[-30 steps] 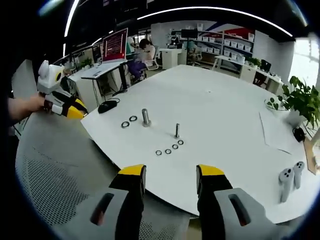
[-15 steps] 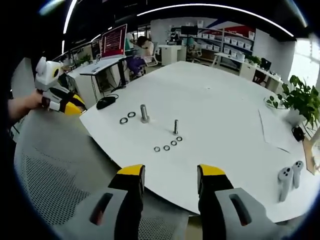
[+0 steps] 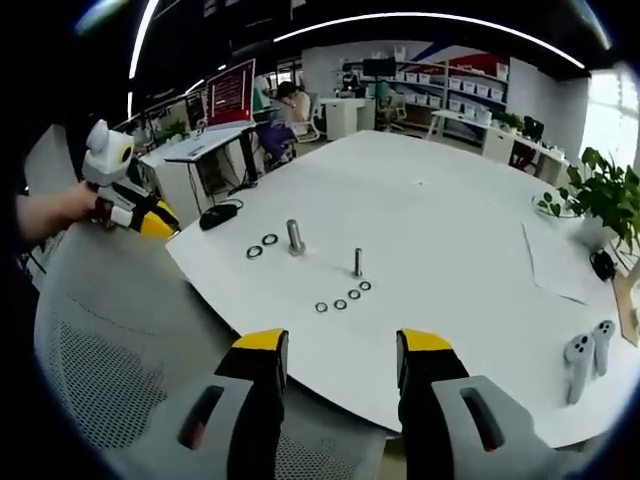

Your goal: Place the washer onto the threaded stud by aligning its center hole with the stud, sliding it down to the base, and recovering from edge contact or off-axis alignment until the washer reaches the visible bottom stop.

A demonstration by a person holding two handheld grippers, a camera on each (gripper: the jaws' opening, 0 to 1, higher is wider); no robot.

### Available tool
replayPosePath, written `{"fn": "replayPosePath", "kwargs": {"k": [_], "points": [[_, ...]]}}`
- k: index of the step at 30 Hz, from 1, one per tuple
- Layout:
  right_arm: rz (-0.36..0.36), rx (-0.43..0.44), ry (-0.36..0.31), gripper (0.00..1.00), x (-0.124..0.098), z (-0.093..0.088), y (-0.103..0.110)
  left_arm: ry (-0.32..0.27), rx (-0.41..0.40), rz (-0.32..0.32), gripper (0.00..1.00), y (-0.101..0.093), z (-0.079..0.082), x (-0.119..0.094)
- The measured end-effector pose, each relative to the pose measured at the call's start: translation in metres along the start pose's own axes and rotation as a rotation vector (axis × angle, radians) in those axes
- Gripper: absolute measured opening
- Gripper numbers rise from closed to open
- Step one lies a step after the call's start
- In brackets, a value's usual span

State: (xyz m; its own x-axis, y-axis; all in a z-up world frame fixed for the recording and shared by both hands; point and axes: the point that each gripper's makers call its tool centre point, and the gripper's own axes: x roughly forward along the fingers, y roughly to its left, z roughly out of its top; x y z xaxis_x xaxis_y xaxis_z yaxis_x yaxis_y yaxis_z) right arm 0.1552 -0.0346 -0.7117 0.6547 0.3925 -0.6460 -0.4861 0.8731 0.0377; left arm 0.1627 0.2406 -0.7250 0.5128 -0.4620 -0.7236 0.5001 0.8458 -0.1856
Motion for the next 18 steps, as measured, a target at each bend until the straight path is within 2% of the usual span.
{"fn": "replayPosePath", "kwargs": {"k": [2, 4, 9, 13, 18], "points": [[0.005, 0.007, 0.0, 0.46, 0.0, 0.0, 0.0, 0.003, -0.025, -0.013, 0.22, 0.0, 0.002, 0.0], [0.008, 0.016, 0.004, 0.46, 0.0, -0.002, 0.0, -0.019, -0.057, -0.091, 0.23, -0.01, 0.008, 0.002], [0.007, 0.019, -0.004, 0.46, 0.0, -0.001, 0.0, 0.001, -0.03, -0.056, 0.24, 0.003, 0.016, 0.009], [0.02, 0.024, 0.01, 0.46, 0.001, -0.004, 0.002, 0.009, -0.019, -0.061, 0.28, 0.007, 0.021, 0.019], [0.019, 0.02, 0.009, 0.45, 0.0, -0.004, 0.002, 0.049, -0.026, -0.07, 0.28, 0.01, 0.016, 0.033]]}}
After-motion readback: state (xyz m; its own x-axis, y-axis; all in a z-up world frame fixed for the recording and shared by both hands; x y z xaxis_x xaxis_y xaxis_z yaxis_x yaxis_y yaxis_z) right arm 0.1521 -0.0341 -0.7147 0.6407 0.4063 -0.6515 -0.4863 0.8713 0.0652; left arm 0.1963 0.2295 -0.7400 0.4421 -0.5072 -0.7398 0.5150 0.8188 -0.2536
